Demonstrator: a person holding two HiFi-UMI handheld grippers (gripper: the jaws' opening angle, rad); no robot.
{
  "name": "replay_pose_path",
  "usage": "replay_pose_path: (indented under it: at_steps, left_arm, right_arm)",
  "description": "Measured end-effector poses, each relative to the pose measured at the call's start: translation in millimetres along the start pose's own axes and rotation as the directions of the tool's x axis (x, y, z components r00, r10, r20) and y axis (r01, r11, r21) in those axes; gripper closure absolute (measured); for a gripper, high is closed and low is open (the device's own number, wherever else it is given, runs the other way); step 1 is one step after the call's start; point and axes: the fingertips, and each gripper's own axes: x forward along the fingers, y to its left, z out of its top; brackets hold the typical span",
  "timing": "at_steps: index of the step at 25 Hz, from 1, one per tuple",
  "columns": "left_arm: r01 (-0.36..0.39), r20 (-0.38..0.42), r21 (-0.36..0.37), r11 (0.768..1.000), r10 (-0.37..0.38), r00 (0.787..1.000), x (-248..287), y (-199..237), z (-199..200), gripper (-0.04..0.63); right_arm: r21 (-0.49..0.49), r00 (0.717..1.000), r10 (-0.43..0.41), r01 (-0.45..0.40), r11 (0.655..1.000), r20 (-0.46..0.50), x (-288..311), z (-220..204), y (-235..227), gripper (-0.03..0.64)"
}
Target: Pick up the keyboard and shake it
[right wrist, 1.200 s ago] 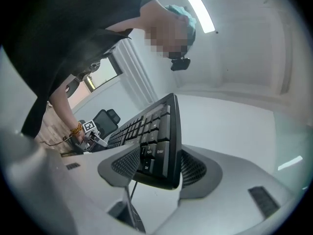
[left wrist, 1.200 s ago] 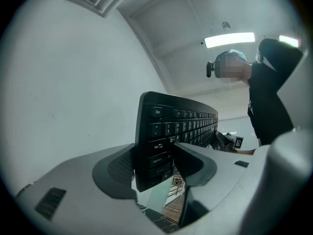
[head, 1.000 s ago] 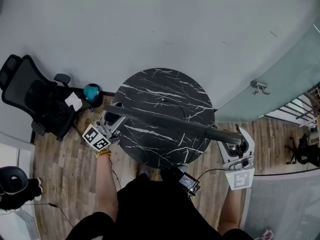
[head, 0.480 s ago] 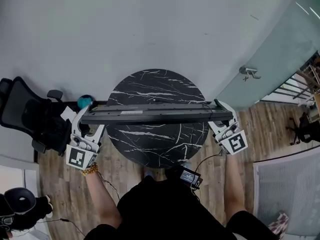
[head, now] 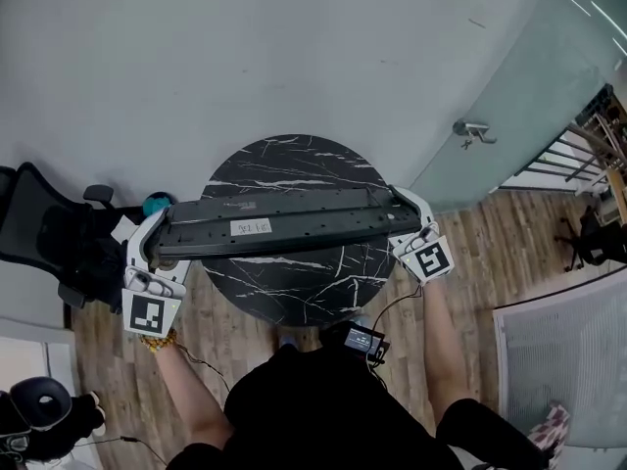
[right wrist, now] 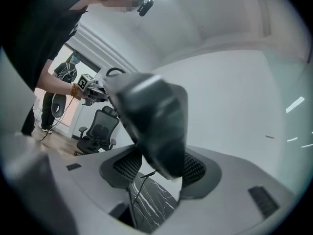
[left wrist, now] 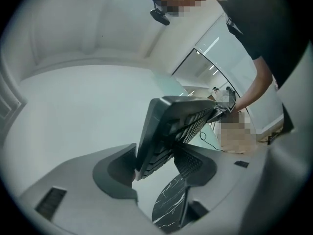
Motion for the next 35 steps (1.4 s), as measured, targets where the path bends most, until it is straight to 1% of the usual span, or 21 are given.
replay_pose_path:
  at_steps: [2, 4, 7, 12, 15, 18, 20, 25, 29, 35]
  left_arm:
    - [0.012, -0.024, 0.016, 1.000, -0.012, 1.000, 2, -5, -5, 0.362]
    - [0.011, -0.029, -0.008, 1.000, -0.011, 1.000, 4, -8, -9, 0.362]
    - [0.013, -0.012, -0.055, 0.998, -0.013, 1.000, 8, -8, -15, 0.363]
    - [0.032, -0.018, -0.082, 0.996, -0.033, 0.999, 12, -9, -33, 0.362]
    - [0.030, -0.002, -0.076, 0.997, -0.031, 1.000, 13, -7, -32, 0.362]
    - [0.029, 0.009, -0.060, 0.998, -0.028, 1.000, 14, -4, -30, 0.362]
    - [0.031, 0.011, -0.057, 0.998, -0.031, 0.999, 16, -5, -34, 0.362]
    - [0.035, 0.004, -0.072, 0.997, -0.034, 0.999, 18, -11, -43, 0.362]
    - [0.036, 0.005, -0.078, 0.996, -0.036, 0.999, 19, -12, -45, 0.362]
    - [0.044, 0.007, -0.096, 0.994, -0.043, 0.999, 19, -15, -48, 0.362]
  right_arm:
    - [-0.041, 1.000, -0.012, 0.012, 0.999, -0.014, -4, -1, 0, 0.396]
    - [-0.060, 1.000, -0.019, 0.018, 0.998, -0.024, -6, -1, -2, 0.396]
    - [-0.075, 0.999, -0.034, 0.031, 0.997, -0.033, -8, 3, -4, 0.397]
    - [-0.165, 0.996, -0.058, 0.045, 0.985, -0.073, -8, 4, -3, 0.397]
    - [-0.214, 0.994, -0.081, 0.063, 0.975, -0.077, -9, 14, -4, 0.397]
    - [-0.275, 0.991, -0.116, 0.093, 0.957, -0.069, -11, 25, -8, 0.397]
    - [-0.297, 0.988, -0.130, 0.101, 0.949, -0.078, -13, 26, -7, 0.397]
    - [-0.311, 0.986, -0.129, 0.089, 0.946, -0.110, -14, 18, -6, 0.397]
    - [-0.305, 0.986, -0.124, 0.086, 0.948, -0.109, -13, 18, -6, 0.397]
    - [-0.288, 0.984, -0.110, 0.066, 0.955, -0.138, -13, 9, -4, 0.397]
